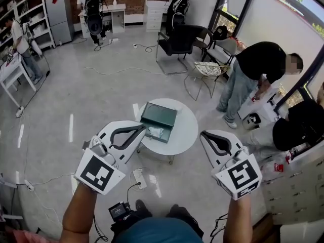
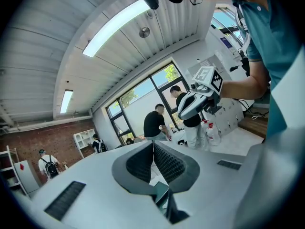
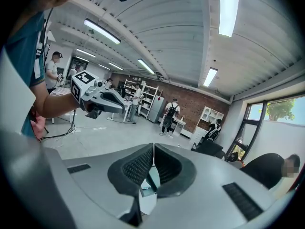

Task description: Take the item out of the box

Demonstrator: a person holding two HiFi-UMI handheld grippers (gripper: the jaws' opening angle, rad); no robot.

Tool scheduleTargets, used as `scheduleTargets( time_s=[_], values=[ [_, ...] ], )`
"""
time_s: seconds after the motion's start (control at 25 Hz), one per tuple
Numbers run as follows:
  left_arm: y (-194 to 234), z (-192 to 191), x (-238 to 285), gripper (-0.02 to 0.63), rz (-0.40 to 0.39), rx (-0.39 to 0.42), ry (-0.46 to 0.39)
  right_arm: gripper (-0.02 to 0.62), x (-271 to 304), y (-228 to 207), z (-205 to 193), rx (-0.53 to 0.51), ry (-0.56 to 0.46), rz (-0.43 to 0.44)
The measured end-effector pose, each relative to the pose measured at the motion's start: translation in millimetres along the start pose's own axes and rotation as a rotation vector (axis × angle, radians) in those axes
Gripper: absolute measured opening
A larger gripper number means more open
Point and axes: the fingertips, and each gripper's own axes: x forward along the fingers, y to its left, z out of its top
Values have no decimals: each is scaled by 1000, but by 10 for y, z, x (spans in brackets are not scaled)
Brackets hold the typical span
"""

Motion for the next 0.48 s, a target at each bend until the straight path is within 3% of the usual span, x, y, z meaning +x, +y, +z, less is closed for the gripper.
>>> scheduleTargets(
  time_s=[0.16,0.48],
  values=[
    [191,-135,-139,21,55,-3,15,40,257,-5,104,-20,-16,29],
    [555,-491,-404,21,203,-30,124,40,918,14,246,-78,-123,178]
  ],
)
